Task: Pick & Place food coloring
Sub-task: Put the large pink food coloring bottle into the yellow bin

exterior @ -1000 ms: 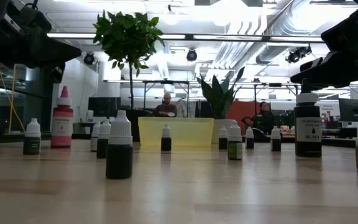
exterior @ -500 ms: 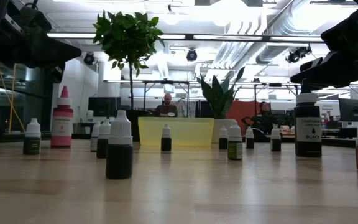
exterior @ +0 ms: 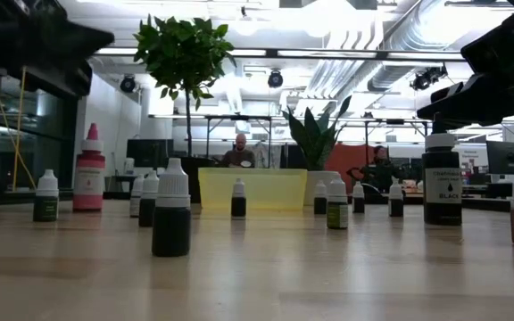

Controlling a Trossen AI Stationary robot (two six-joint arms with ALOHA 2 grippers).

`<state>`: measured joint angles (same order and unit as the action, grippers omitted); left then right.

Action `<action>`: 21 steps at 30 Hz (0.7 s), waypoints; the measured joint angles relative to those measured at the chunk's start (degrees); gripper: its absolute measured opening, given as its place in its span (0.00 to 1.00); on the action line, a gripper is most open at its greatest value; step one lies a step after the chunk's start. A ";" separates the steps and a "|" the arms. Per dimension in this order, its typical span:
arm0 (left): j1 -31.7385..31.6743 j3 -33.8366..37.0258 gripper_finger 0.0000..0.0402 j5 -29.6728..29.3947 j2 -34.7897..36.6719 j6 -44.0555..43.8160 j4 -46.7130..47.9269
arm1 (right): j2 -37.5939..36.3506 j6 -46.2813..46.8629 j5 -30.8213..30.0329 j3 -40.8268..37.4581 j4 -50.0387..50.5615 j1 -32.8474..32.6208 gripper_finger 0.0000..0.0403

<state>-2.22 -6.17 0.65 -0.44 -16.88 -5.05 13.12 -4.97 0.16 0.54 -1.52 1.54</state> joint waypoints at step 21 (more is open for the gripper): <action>0.00 -27.19 0.00 1.16 -7.13 5.62 28.48 | -0.02 0.00 0.01 0.00 0.02 0.00 0.00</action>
<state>-2.22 -33.37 1.81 -7.57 -11.26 23.44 13.11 -4.97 0.17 0.54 -1.50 1.54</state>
